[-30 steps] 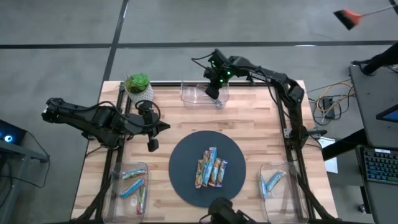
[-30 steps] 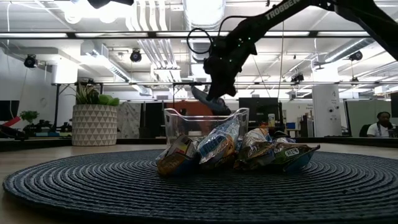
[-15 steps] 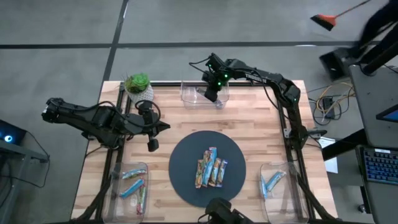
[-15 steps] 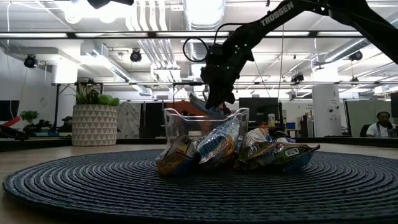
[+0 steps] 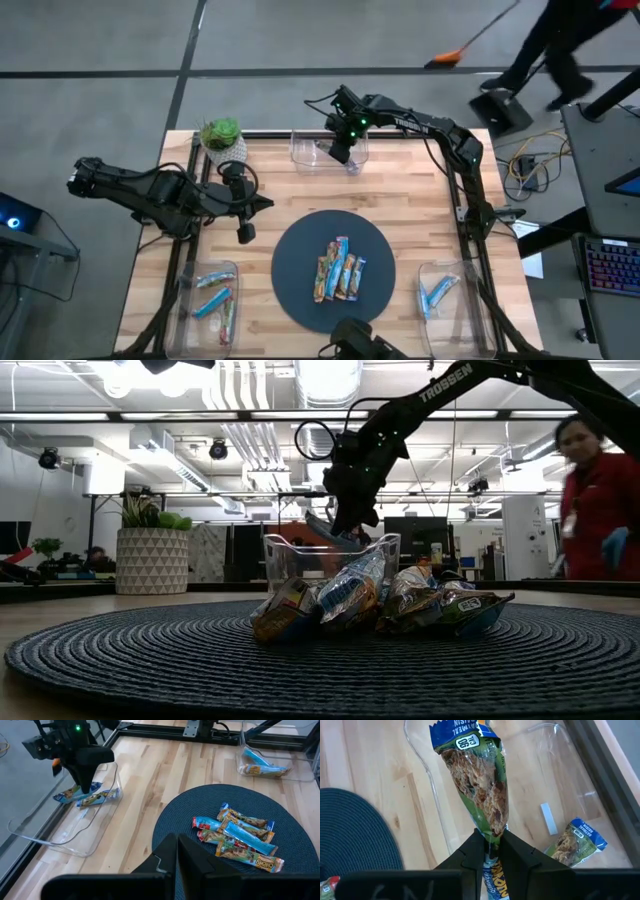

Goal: Pick and place Granola Bars by type
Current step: Put the blue granola bar into the top transparent bin

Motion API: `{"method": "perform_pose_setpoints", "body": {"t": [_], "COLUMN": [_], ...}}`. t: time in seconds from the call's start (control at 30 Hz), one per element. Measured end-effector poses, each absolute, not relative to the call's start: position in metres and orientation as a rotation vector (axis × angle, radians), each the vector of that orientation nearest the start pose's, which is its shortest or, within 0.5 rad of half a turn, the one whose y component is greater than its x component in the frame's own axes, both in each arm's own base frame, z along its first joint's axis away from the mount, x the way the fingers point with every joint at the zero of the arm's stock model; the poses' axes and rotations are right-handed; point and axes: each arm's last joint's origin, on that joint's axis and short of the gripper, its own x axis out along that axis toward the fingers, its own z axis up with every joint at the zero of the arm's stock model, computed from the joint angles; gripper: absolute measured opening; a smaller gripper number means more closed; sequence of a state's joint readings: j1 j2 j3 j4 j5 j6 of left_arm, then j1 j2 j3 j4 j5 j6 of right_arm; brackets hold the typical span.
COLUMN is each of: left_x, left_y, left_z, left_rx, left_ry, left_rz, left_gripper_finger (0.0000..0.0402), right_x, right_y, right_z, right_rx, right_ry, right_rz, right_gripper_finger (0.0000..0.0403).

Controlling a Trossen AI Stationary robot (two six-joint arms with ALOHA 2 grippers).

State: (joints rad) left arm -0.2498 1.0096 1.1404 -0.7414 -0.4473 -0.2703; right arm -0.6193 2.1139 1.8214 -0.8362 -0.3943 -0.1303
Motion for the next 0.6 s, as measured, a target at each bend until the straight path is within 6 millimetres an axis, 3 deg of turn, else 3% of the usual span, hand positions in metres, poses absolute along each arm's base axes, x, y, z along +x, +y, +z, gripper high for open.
{"method": "perform_pose_setpoints", "body": {"t": [0.6], "left_x": [0.1886], "left_y": [-0.0352], "left_z": [0.3646], "left_rx": [-0.052], "left_ry": [0.543], "left_rz": [0.266], "left_gripper_finger": [0.0000], "right_x": [0.3716], "right_y": [-0.2510], "right_z": [0.2307], "right_rx": [0.432], "right_ry": [1.000], "right_rz": [-0.135], "right_gripper_finger": [0.0052]}}
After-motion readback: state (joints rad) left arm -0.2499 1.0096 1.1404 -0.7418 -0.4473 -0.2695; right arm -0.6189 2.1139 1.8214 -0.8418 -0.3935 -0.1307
